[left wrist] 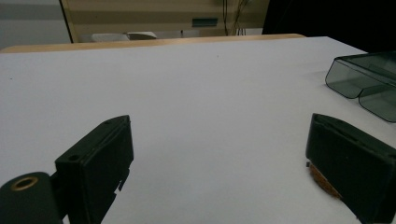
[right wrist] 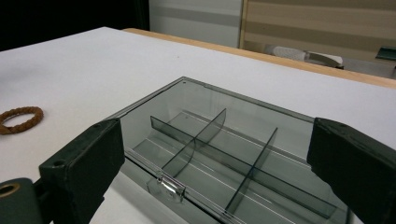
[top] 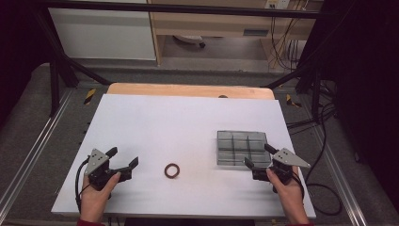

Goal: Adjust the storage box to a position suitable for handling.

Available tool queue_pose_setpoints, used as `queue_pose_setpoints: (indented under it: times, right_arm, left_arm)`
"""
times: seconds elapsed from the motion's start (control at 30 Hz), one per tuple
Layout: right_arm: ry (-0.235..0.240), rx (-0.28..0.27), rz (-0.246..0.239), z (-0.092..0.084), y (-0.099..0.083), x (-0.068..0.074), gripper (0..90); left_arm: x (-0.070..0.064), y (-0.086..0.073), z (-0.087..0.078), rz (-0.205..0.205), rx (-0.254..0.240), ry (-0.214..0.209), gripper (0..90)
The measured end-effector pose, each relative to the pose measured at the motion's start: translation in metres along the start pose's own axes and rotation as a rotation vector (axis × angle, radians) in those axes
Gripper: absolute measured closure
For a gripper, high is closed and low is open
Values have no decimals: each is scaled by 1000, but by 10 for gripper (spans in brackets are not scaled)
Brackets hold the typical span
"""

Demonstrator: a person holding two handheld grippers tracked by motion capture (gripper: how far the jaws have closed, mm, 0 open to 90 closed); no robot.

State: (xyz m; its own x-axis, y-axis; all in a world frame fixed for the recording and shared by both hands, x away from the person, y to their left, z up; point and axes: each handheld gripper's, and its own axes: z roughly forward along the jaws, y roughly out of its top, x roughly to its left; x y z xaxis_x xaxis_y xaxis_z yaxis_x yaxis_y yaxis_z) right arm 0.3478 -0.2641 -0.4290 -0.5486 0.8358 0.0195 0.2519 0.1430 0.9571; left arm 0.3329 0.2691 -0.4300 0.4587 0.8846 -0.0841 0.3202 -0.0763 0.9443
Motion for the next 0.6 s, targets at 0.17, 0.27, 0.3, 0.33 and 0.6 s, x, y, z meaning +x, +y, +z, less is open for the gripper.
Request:
queue_pose_setpoints:
  times: [0.17,0.27,0.3,0.33,0.6]
  right_arm:
    - [-20,11,4,-2,0,-2,41]
    - [-31,23,7,-2,1,-2,40]
    - [-34,23,12,-2,2,-2,39]
    - [-42,24,7,-1,3,-2,39]
    - [-84,18,-16,6,20,-8,68]
  left_arm:
    - [-4,0,4,8,13,-6,72]
    - [-6,0,4,19,12,-8,70]
    - [-6,0,4,19,12,-8,70]
    - [-7,0,5,19,13,-6,70]
    - [-9,-1,8,17,28,-13,70]
